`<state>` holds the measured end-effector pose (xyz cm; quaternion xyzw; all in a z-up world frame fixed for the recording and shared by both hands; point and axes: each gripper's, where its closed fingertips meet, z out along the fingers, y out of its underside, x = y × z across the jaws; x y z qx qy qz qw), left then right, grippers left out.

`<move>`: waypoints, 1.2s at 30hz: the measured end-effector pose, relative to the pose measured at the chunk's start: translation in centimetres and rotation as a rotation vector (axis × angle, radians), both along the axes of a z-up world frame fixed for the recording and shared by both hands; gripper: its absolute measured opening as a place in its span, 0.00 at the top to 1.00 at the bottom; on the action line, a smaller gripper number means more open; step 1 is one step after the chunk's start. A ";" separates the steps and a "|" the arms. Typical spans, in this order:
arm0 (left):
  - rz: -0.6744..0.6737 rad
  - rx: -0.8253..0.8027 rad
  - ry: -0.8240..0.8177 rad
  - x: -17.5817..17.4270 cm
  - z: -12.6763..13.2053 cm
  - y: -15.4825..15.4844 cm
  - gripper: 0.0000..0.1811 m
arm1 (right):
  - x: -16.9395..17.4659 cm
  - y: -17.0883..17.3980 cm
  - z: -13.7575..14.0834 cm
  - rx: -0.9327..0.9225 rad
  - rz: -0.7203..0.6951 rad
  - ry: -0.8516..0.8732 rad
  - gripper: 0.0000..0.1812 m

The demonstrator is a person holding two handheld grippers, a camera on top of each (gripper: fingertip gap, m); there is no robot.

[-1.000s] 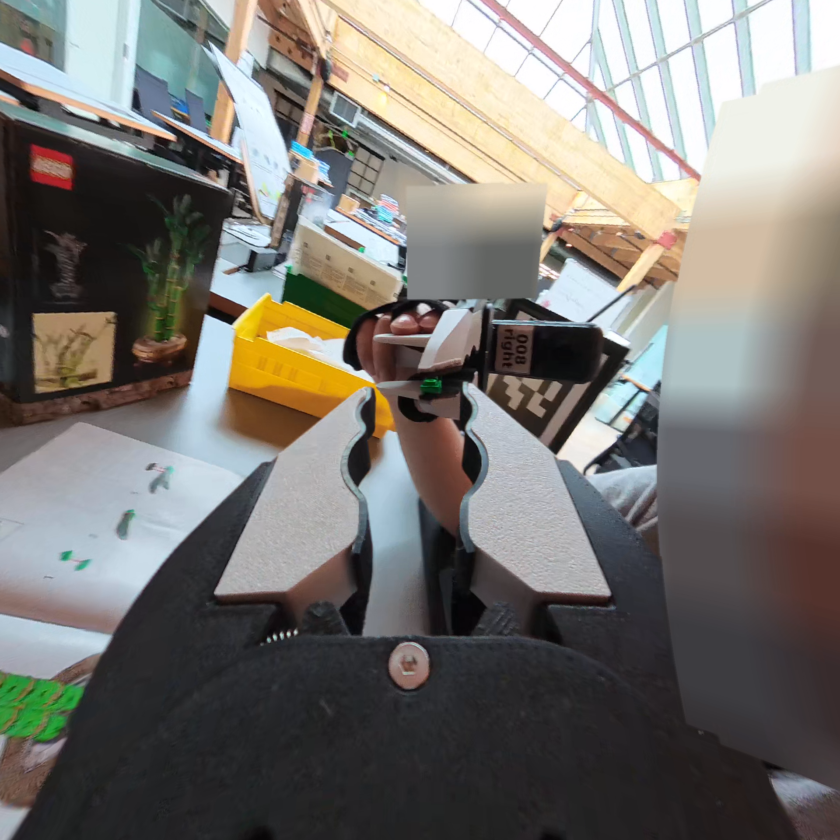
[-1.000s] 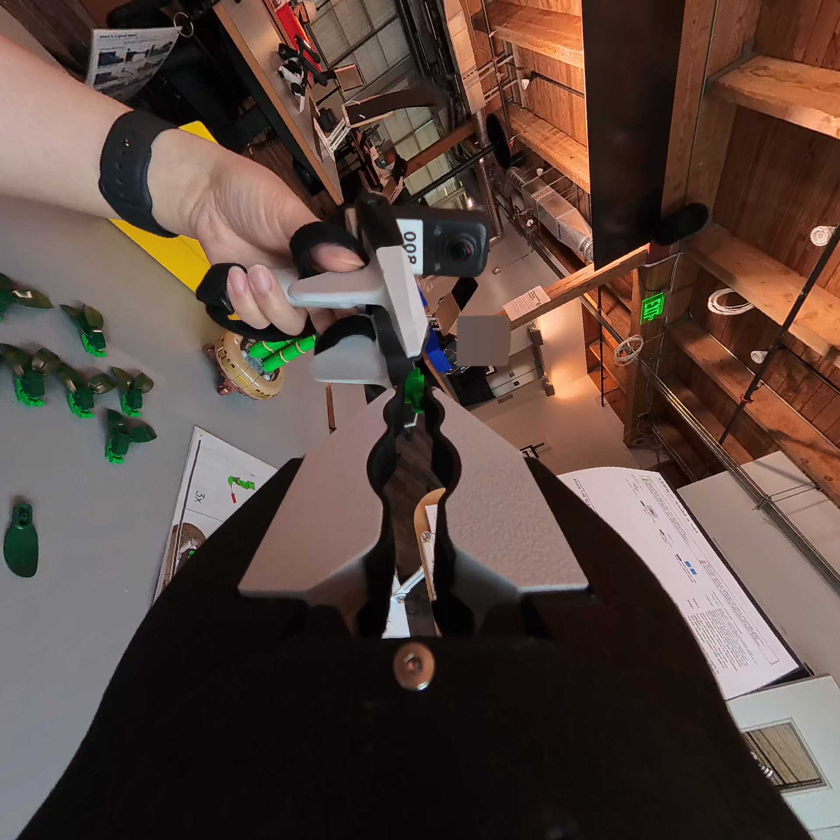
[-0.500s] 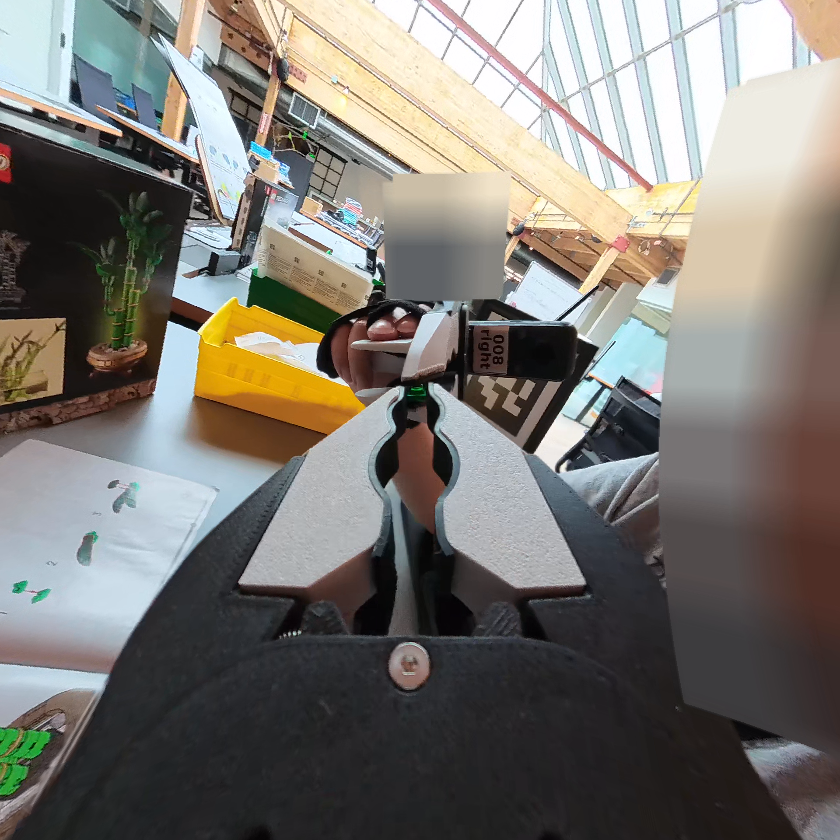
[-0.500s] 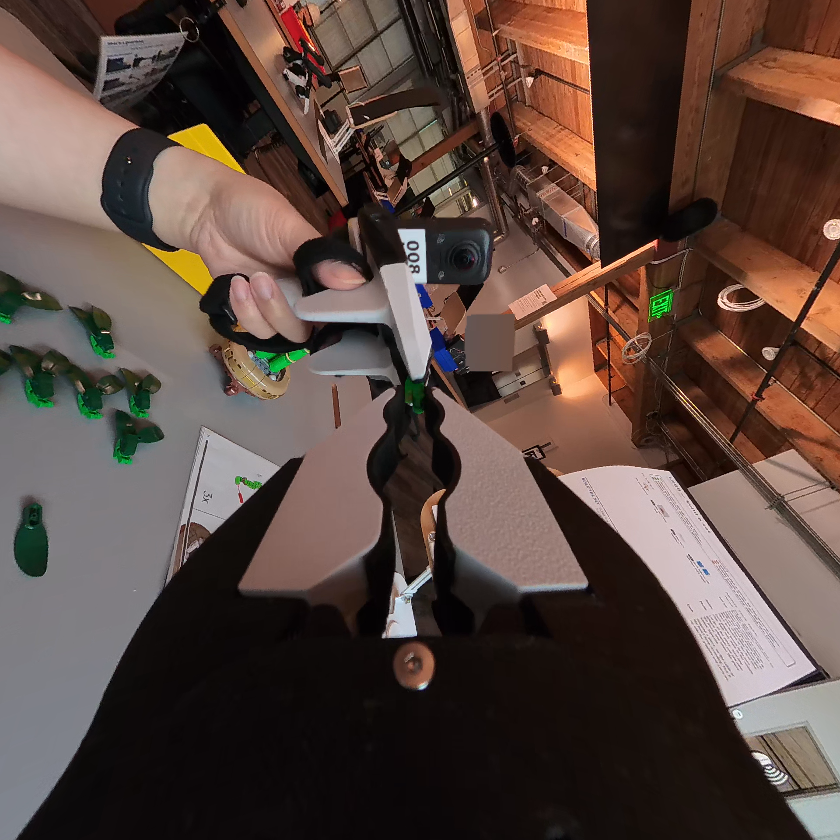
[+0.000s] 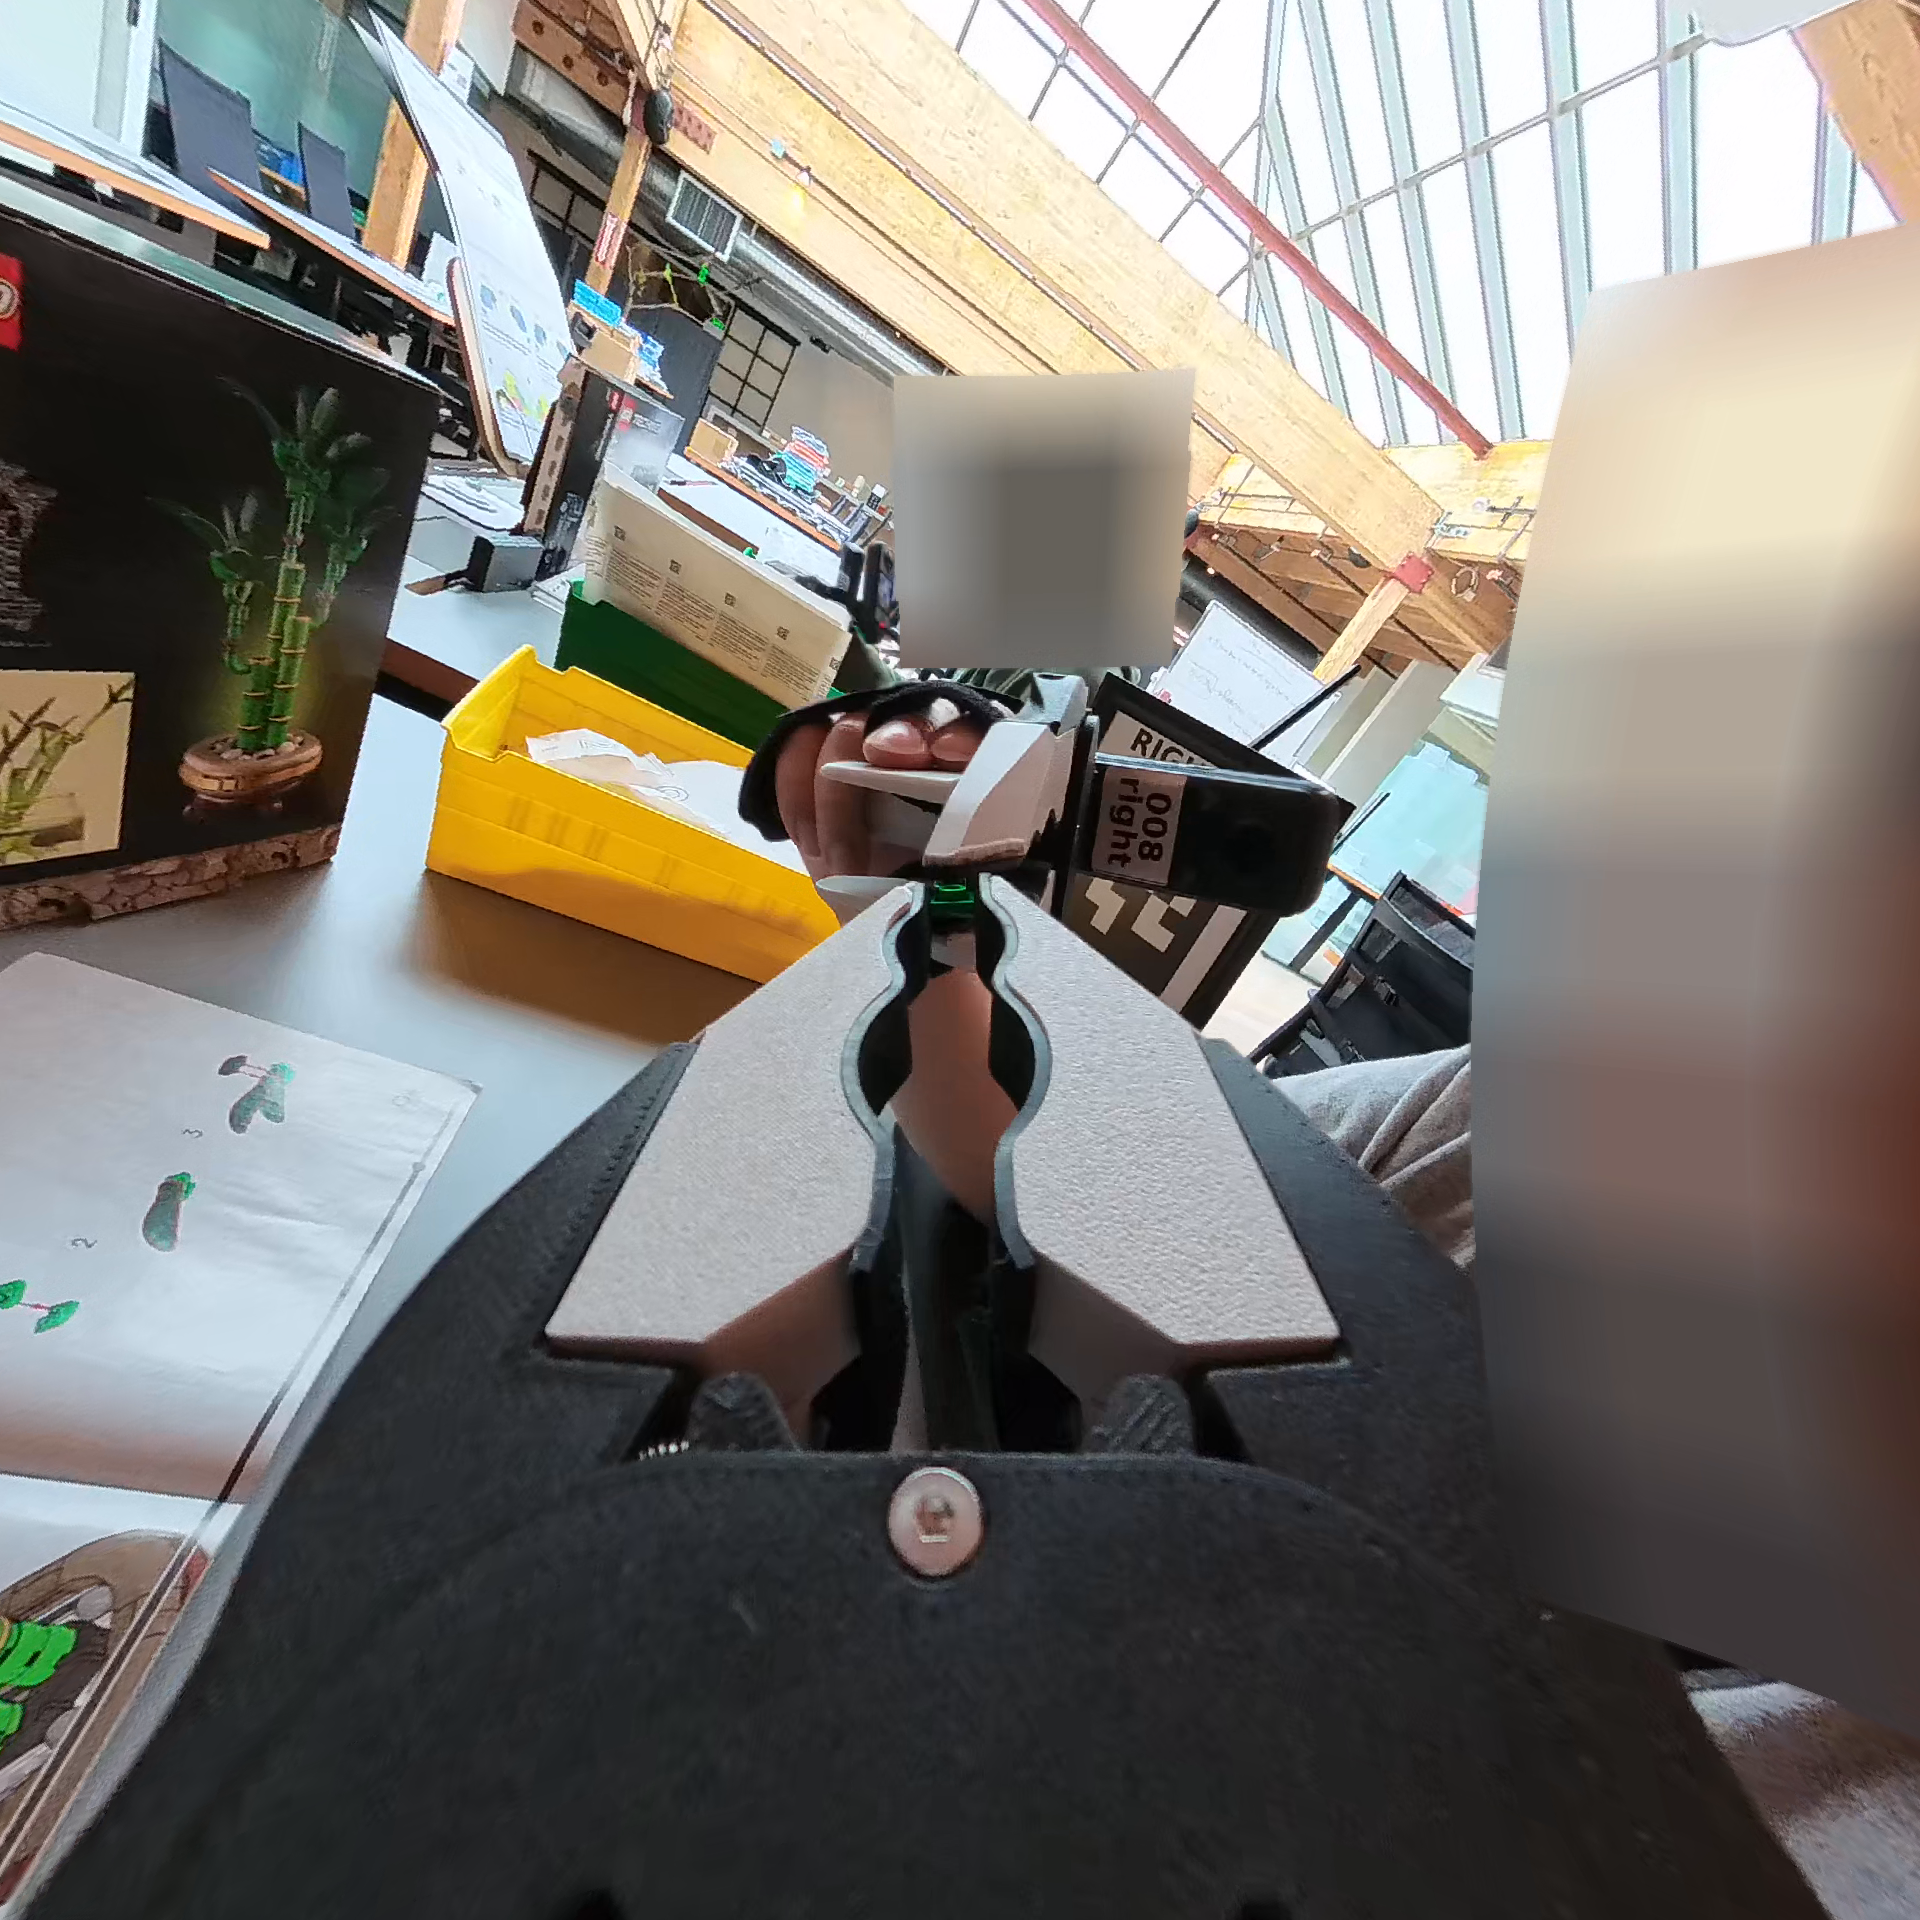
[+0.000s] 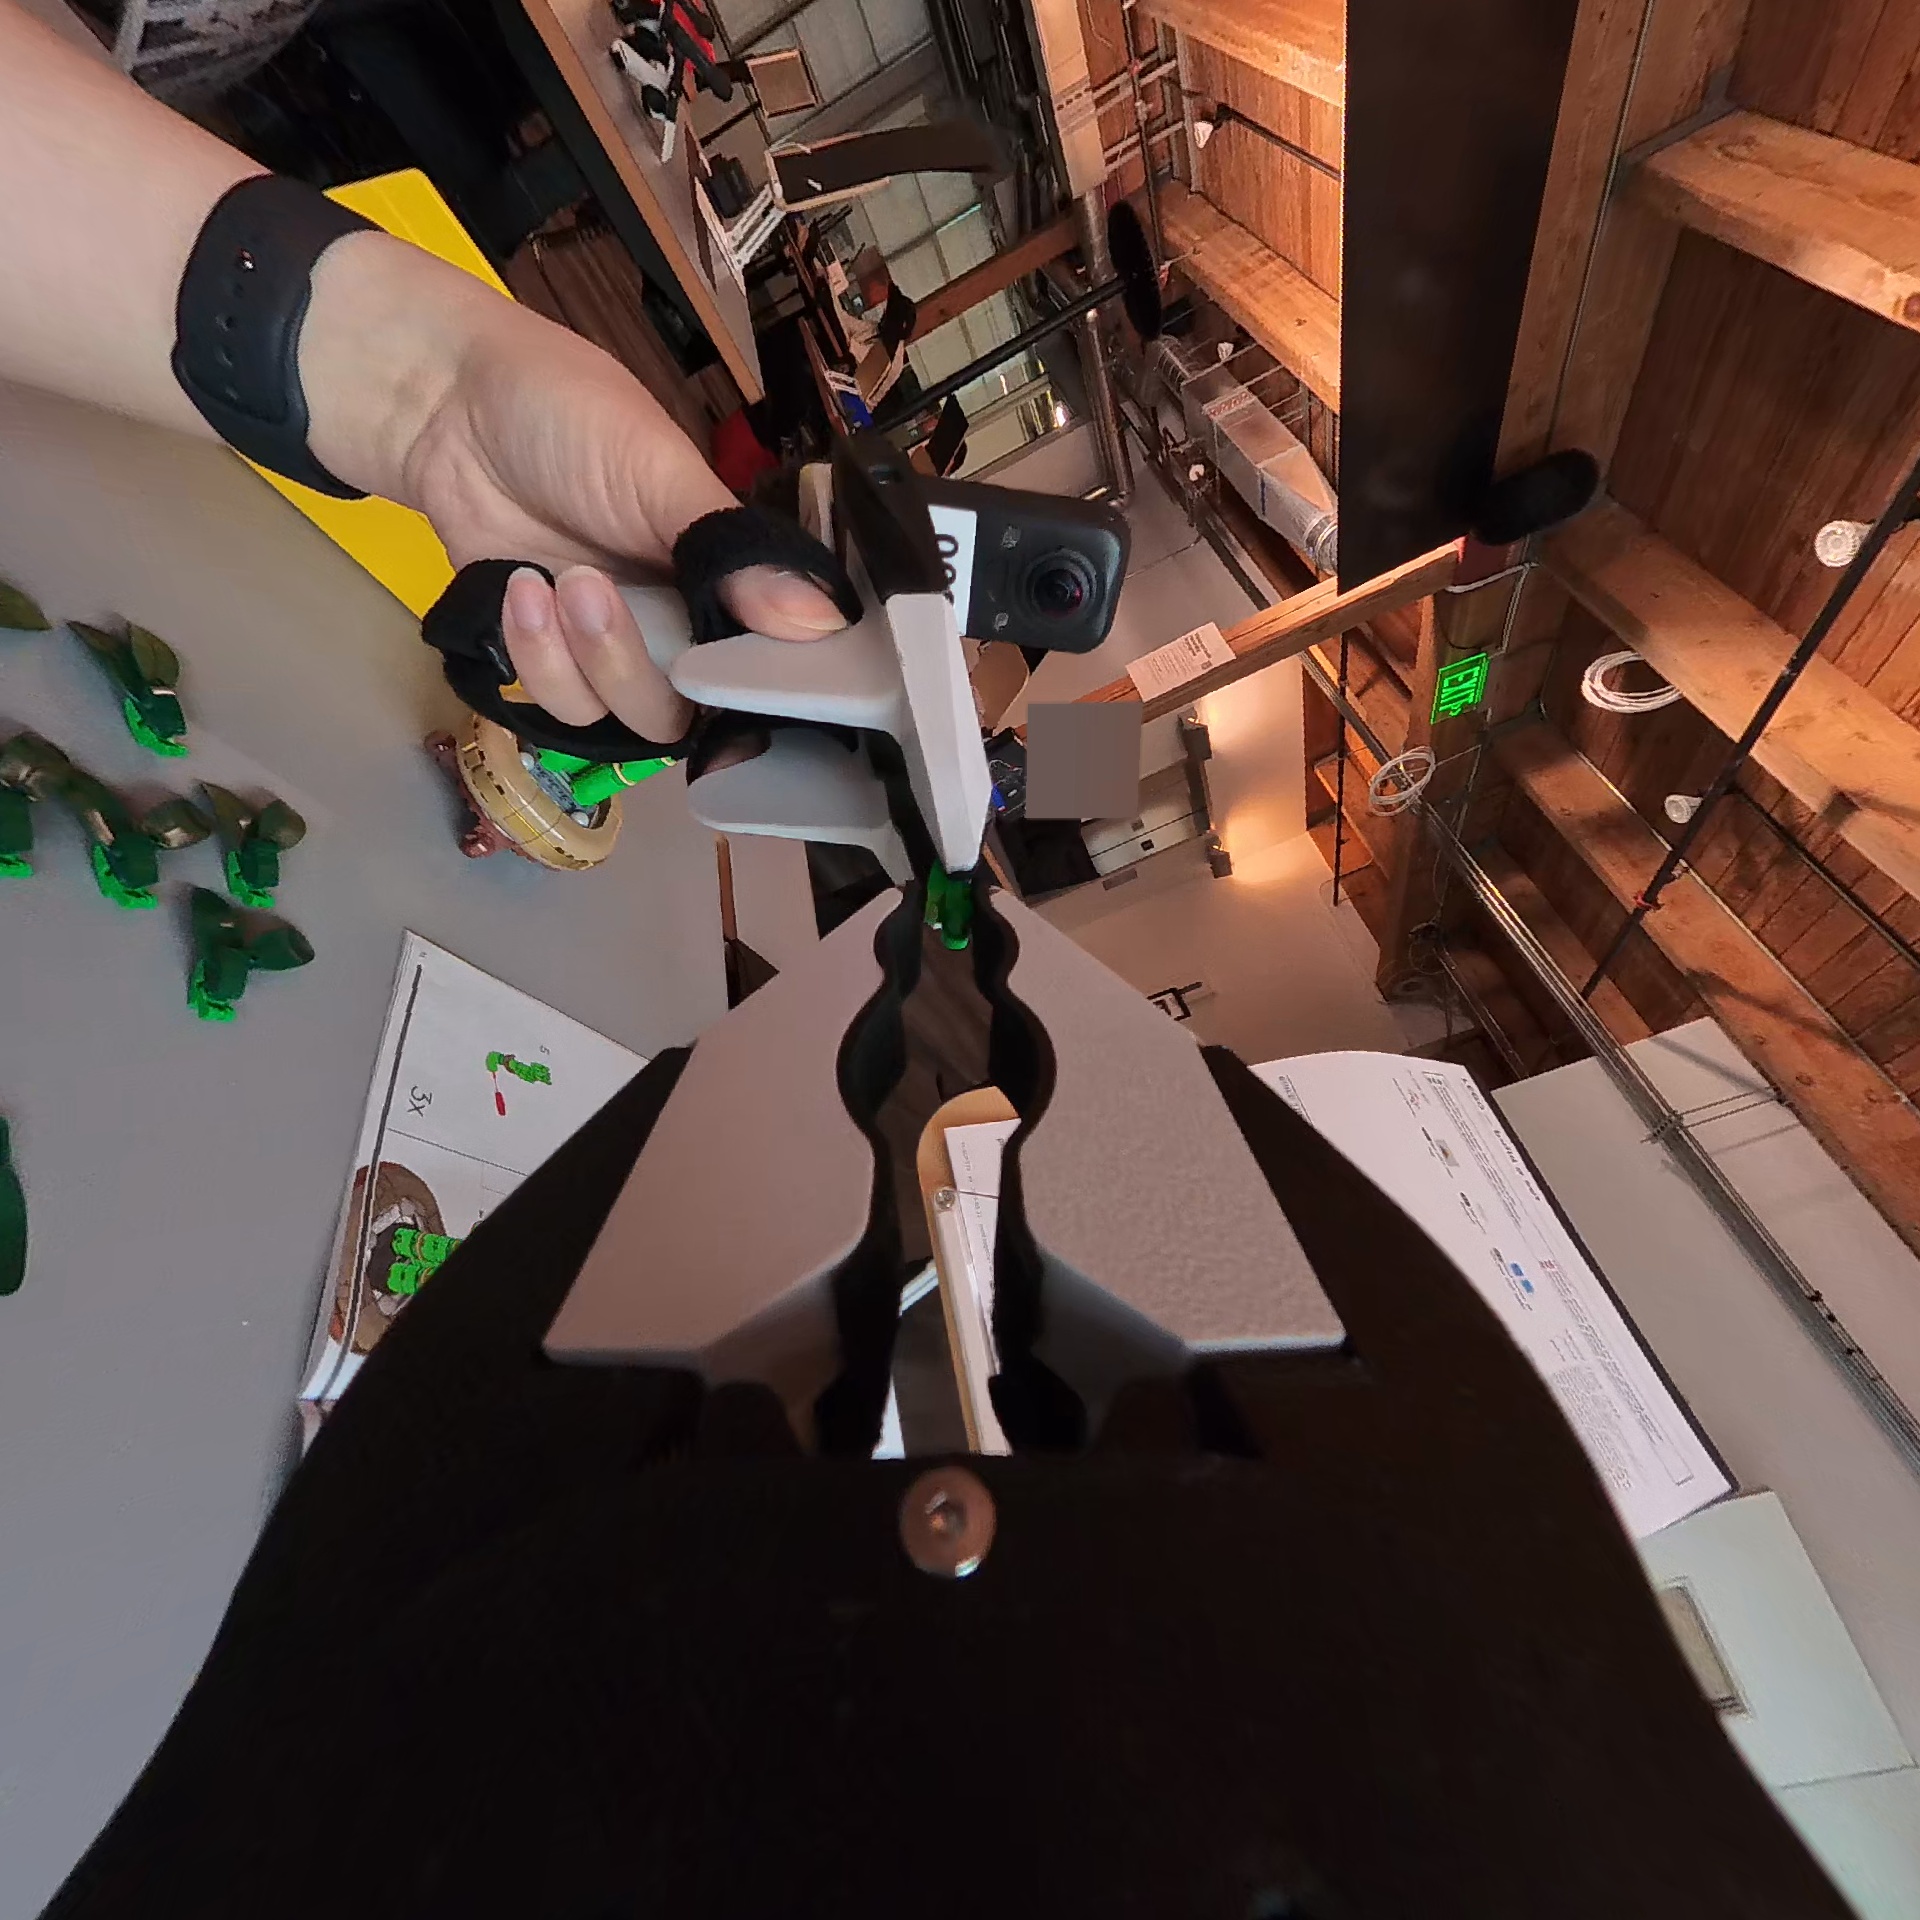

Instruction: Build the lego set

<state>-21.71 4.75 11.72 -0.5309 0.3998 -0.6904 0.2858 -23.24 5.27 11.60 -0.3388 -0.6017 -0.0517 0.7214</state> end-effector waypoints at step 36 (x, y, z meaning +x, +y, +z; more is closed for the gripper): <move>-0.031 -0.011 0.038 -0.4 -1.3 0.9 0.97 | 0.4 0.7 -1.5 -0.124 0.077 0.015 0.97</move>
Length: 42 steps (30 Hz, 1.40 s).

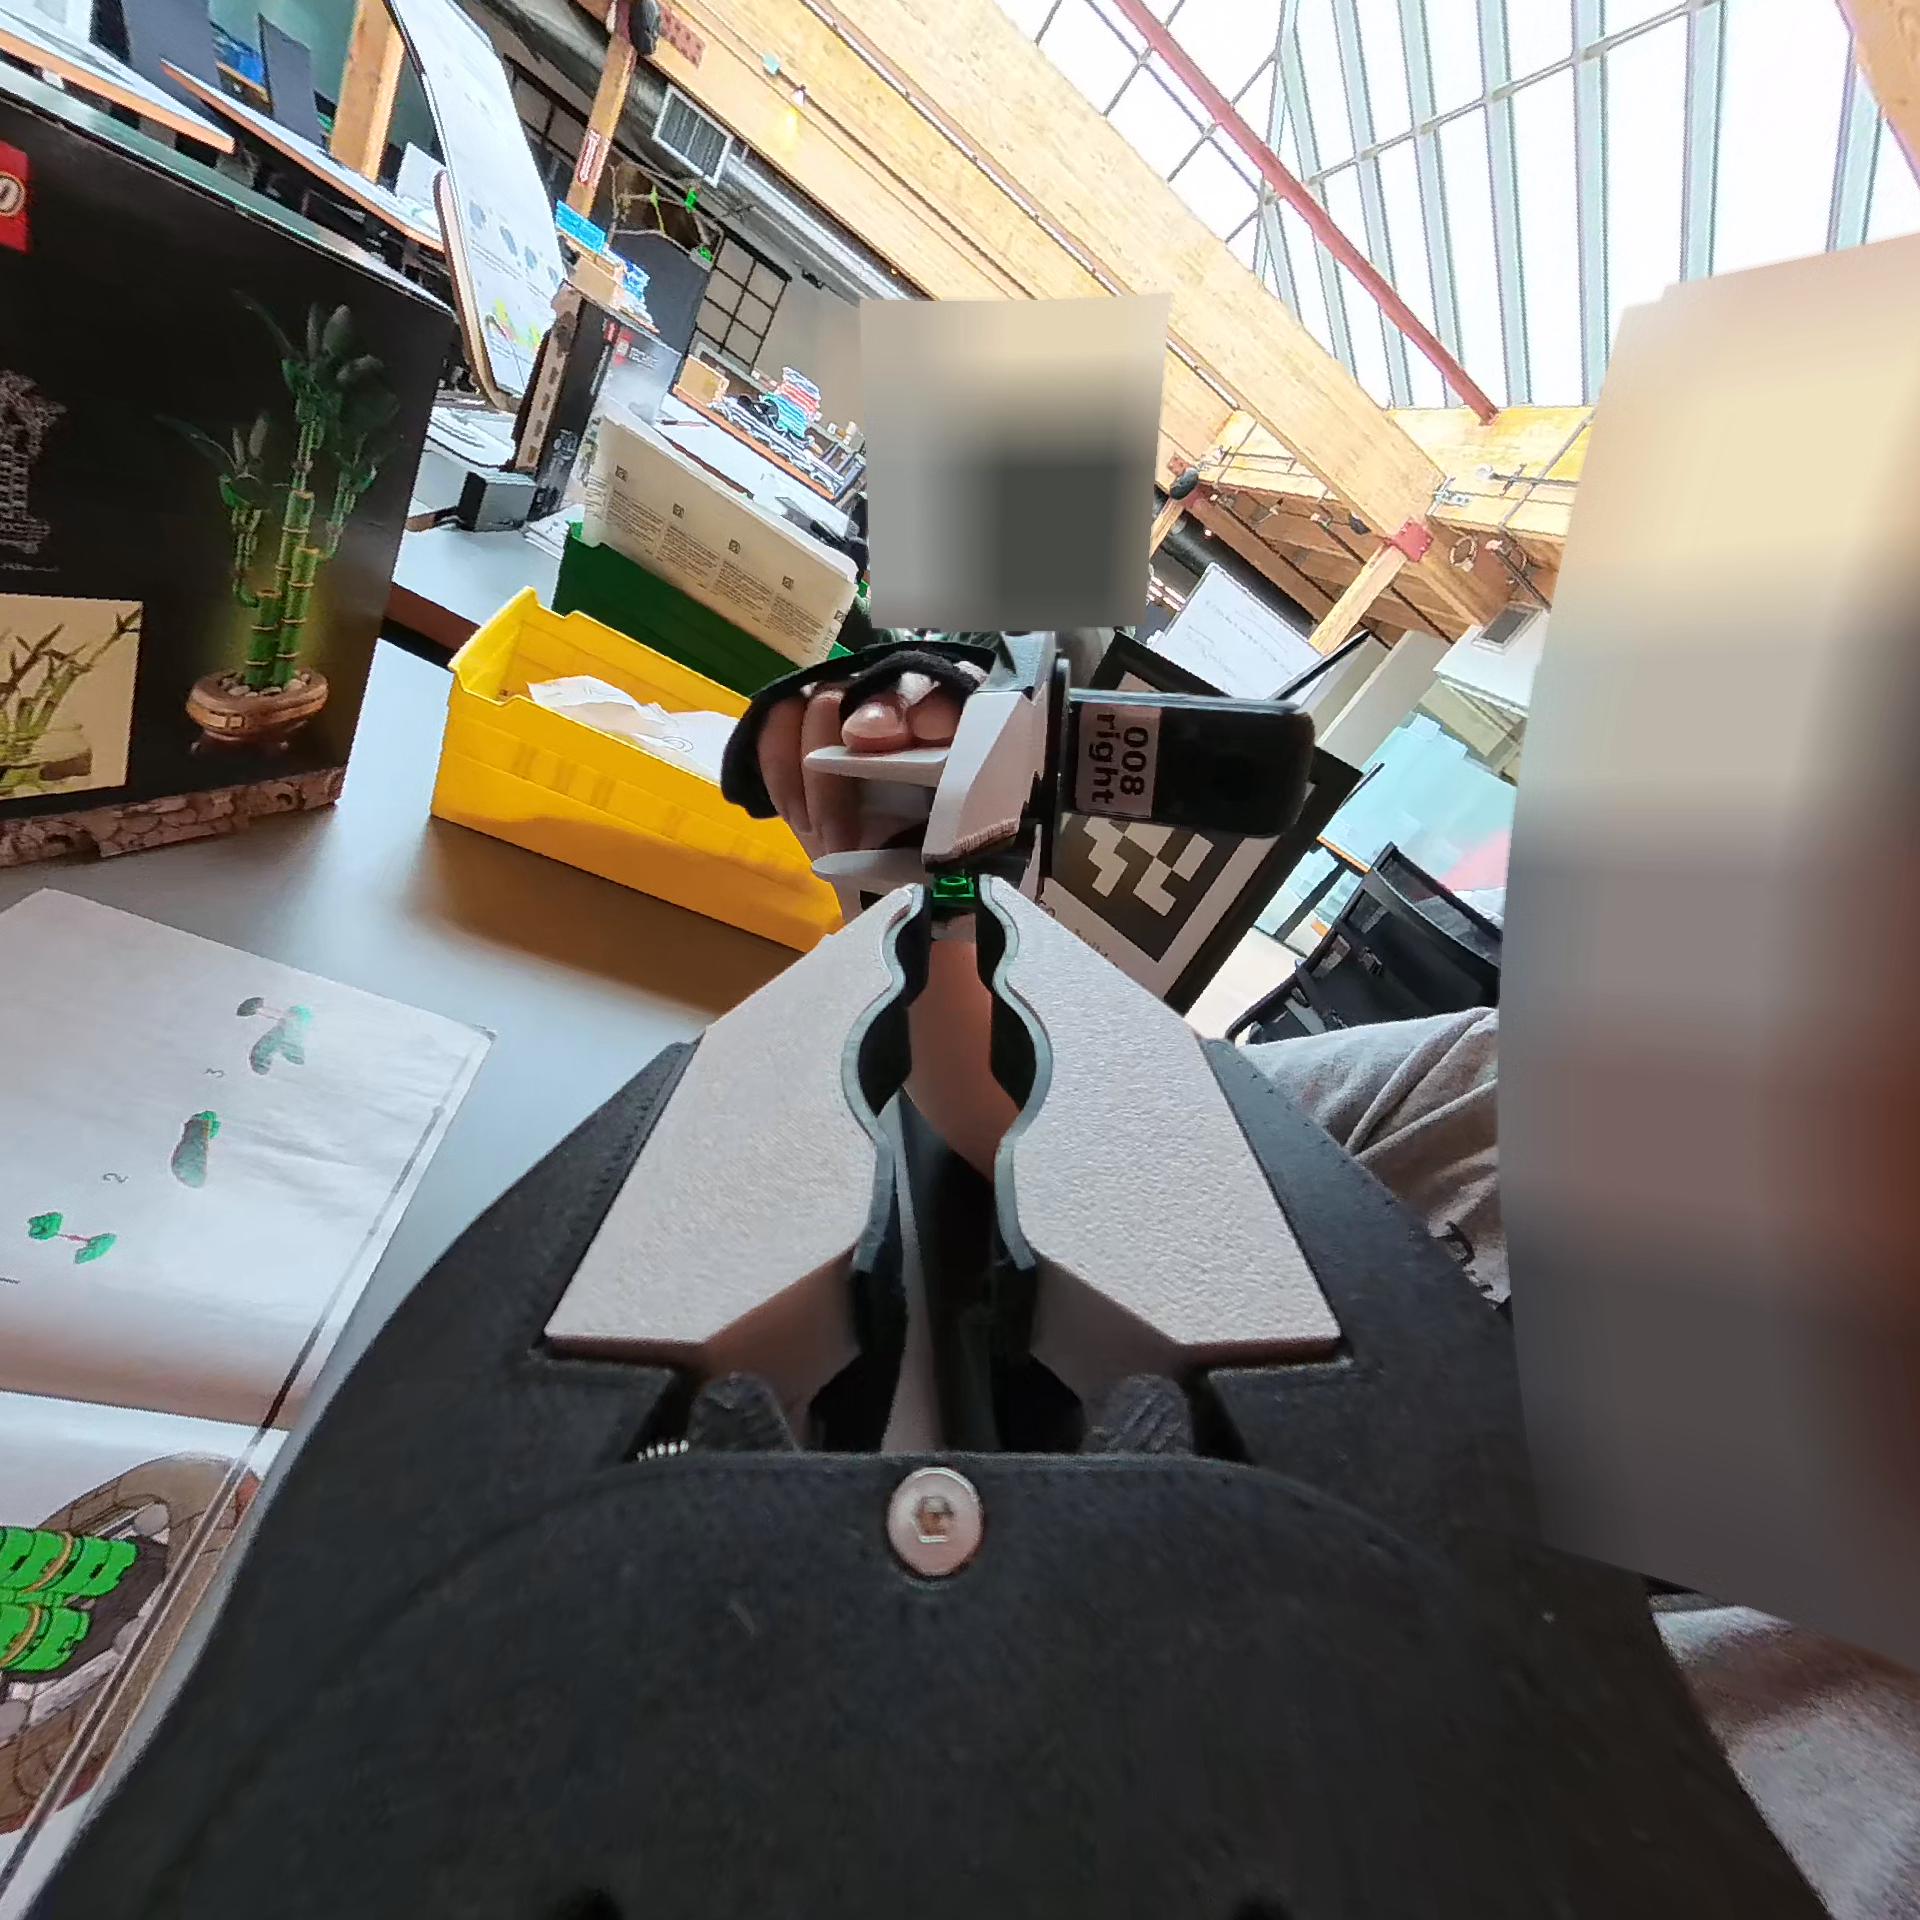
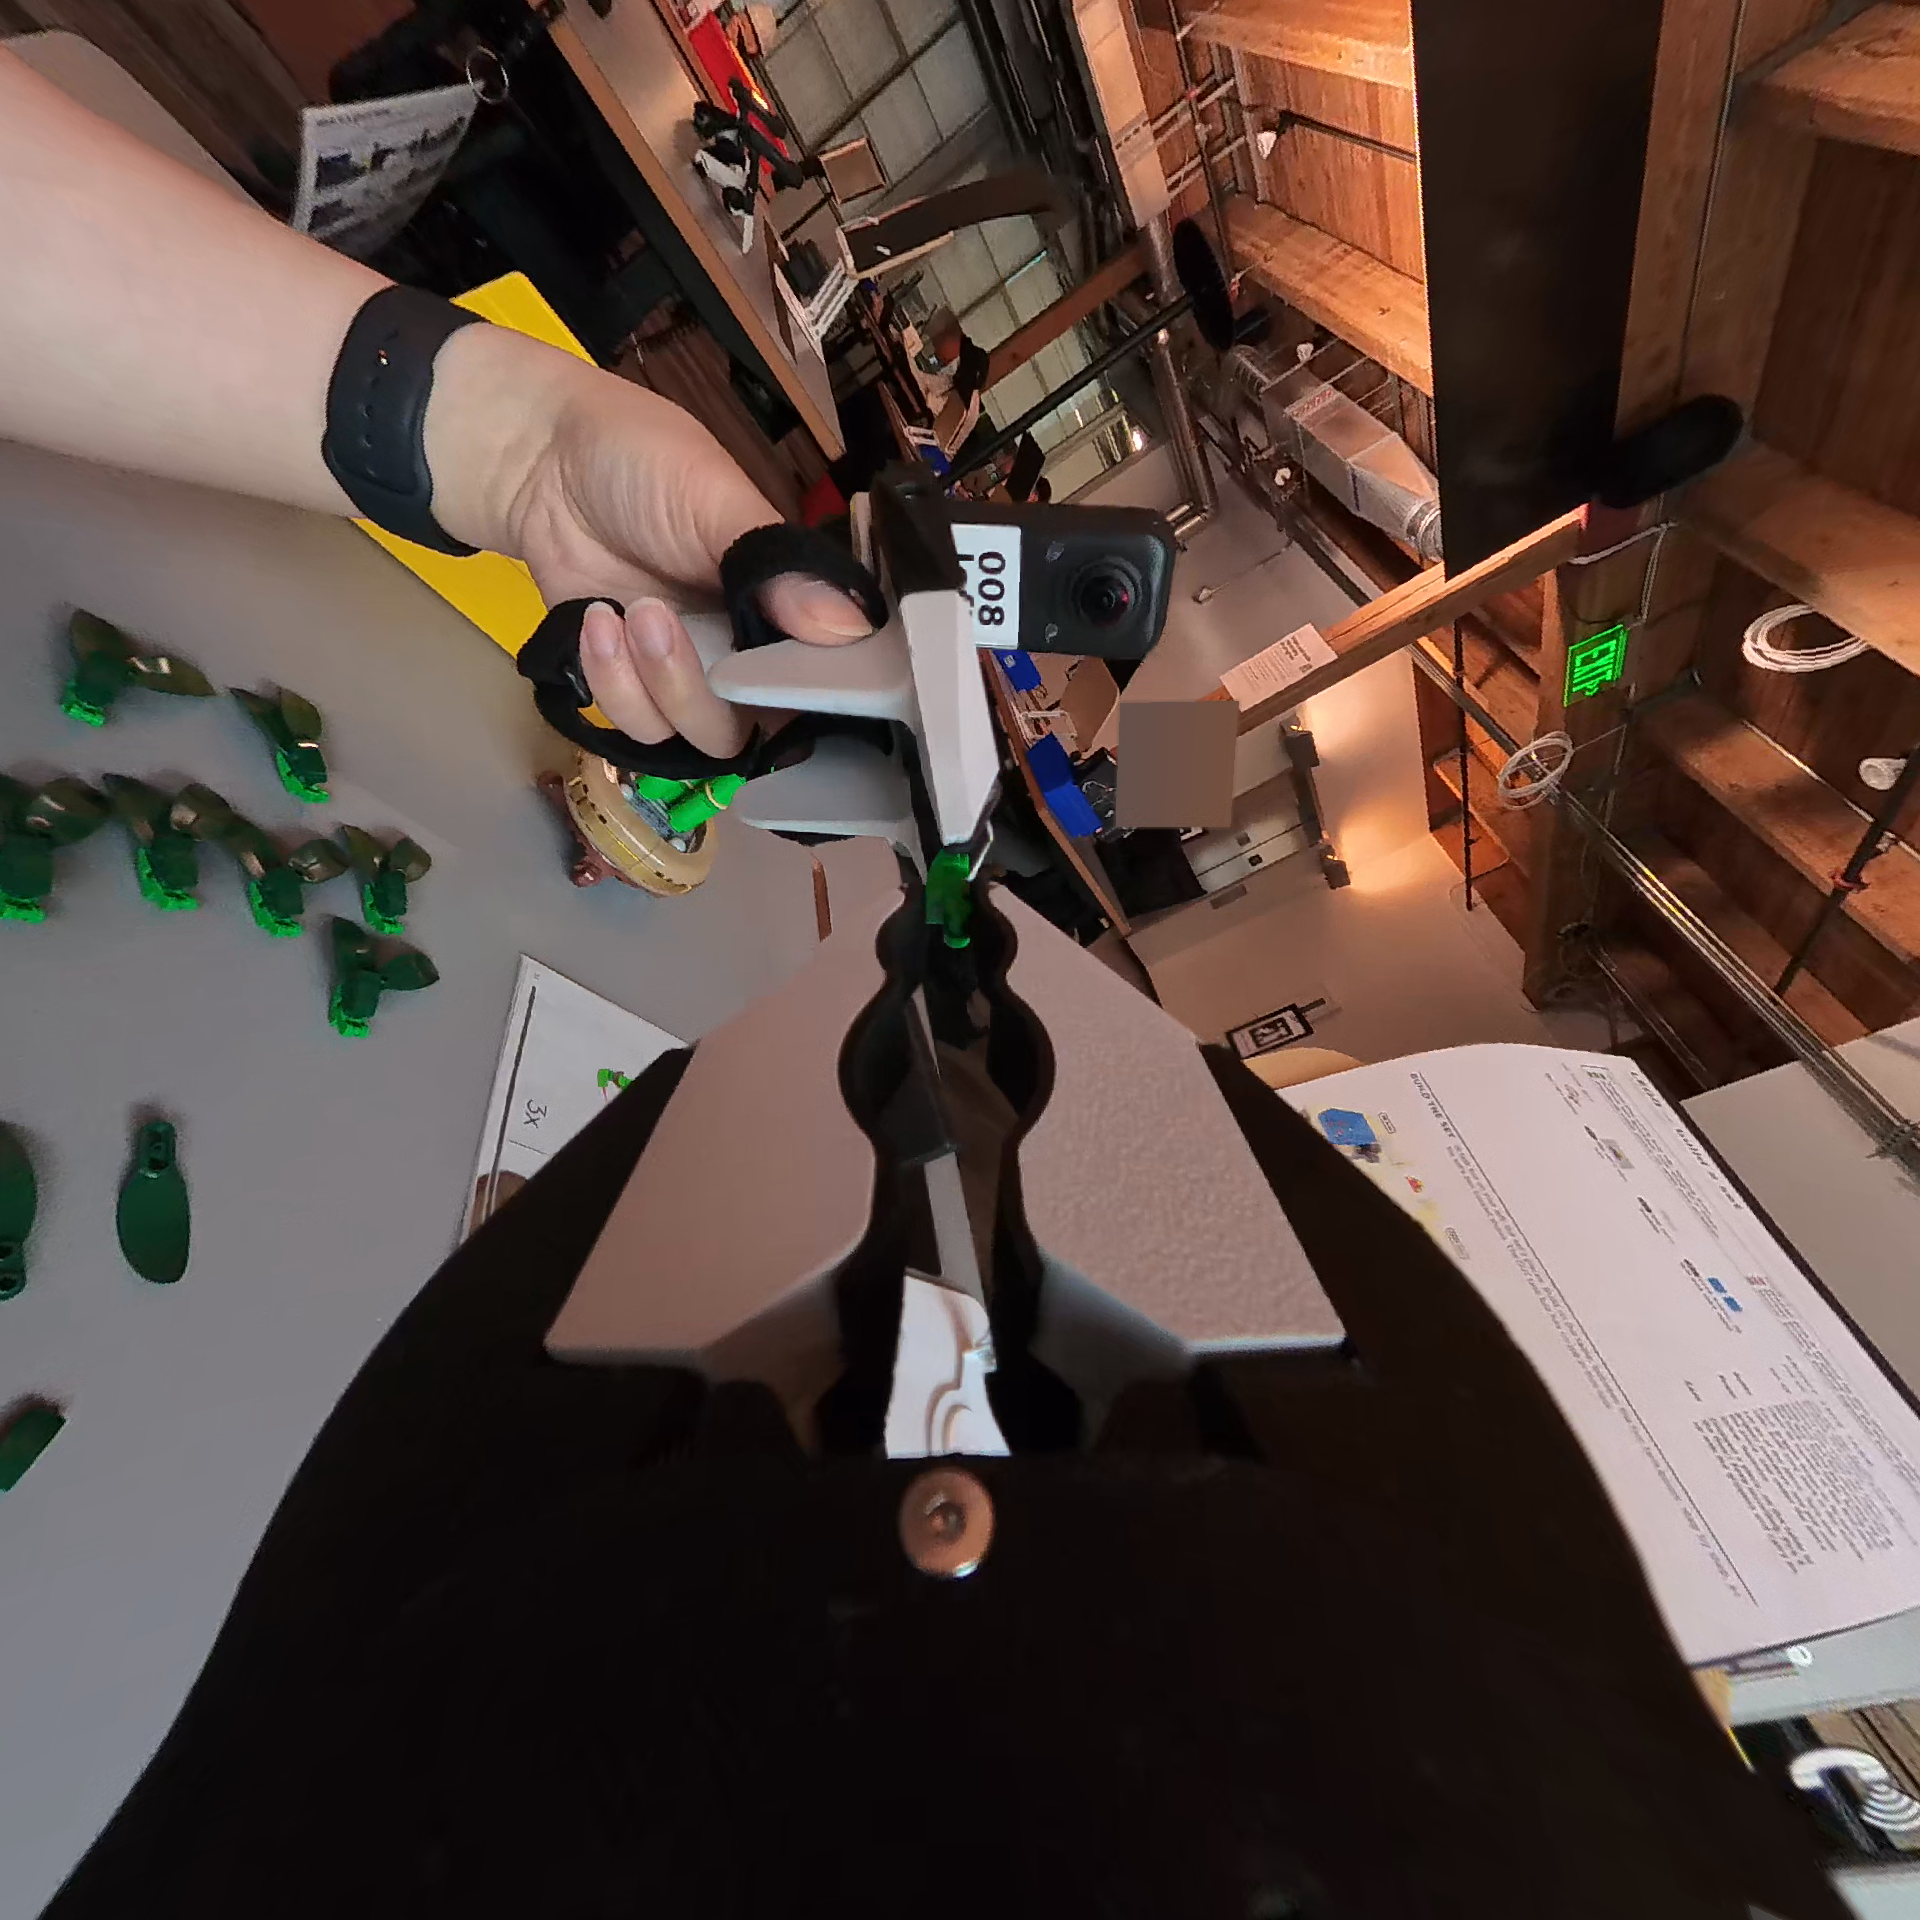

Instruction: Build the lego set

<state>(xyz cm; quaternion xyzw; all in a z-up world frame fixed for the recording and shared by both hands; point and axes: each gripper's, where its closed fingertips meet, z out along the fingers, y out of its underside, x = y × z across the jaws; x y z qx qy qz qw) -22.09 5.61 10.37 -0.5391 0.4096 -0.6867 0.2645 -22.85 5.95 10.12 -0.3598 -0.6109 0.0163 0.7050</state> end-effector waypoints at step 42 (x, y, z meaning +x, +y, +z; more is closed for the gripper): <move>0.522 0.164 -0.516 -1.5 5.4 2.0 0.97 | -0.7 2.0 5.5 -1.068 0.651 1.209 0.97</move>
